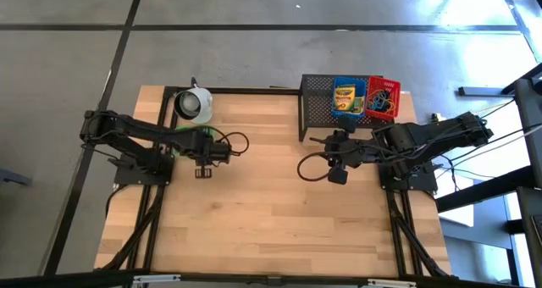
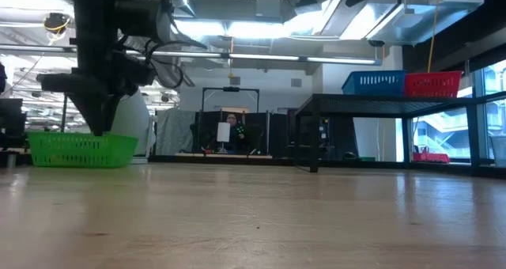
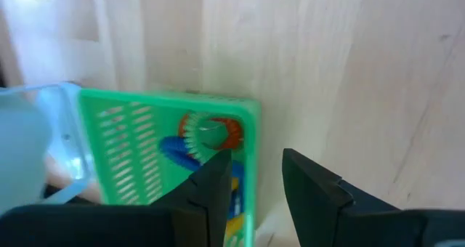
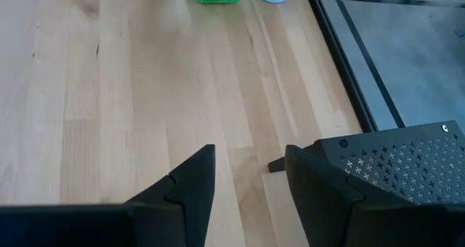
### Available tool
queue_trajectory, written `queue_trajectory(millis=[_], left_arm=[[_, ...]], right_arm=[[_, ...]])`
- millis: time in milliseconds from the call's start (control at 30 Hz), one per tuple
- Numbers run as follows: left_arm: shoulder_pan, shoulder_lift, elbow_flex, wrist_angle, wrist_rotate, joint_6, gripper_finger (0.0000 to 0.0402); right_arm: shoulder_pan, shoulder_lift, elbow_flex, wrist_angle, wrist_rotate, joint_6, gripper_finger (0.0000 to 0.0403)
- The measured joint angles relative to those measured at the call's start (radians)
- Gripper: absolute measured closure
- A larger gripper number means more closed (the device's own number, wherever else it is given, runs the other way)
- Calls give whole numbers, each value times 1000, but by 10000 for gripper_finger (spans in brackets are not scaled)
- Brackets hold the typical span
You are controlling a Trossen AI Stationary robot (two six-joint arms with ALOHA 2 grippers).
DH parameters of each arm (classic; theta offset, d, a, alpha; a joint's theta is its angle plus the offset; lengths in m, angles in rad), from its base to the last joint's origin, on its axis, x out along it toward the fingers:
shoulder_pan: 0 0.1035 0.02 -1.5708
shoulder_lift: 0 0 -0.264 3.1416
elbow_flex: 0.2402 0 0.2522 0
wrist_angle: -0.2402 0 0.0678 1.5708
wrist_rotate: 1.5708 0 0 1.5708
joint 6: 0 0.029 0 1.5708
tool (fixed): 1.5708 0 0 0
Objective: Pick & Place Office Desk Supplies
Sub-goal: Put the green bin containing spring keychains on the shelf
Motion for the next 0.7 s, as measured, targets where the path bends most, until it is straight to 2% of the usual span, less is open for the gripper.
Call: queue_trajectory(millis=[133, 433, 700], left_arm=[[10, 0, 19, -7, -22, 15, 284], [103, 0, -58, 96, 77, 56, 292], [159, 3, -59, 182, 133, 119, 317]], right_arm=[[0, 0, 0, 0, 0, 0, 234], [0, 0, 0, 0, 0, 0, 234], [0, 0, 0, 0, 0, 0, 234]])
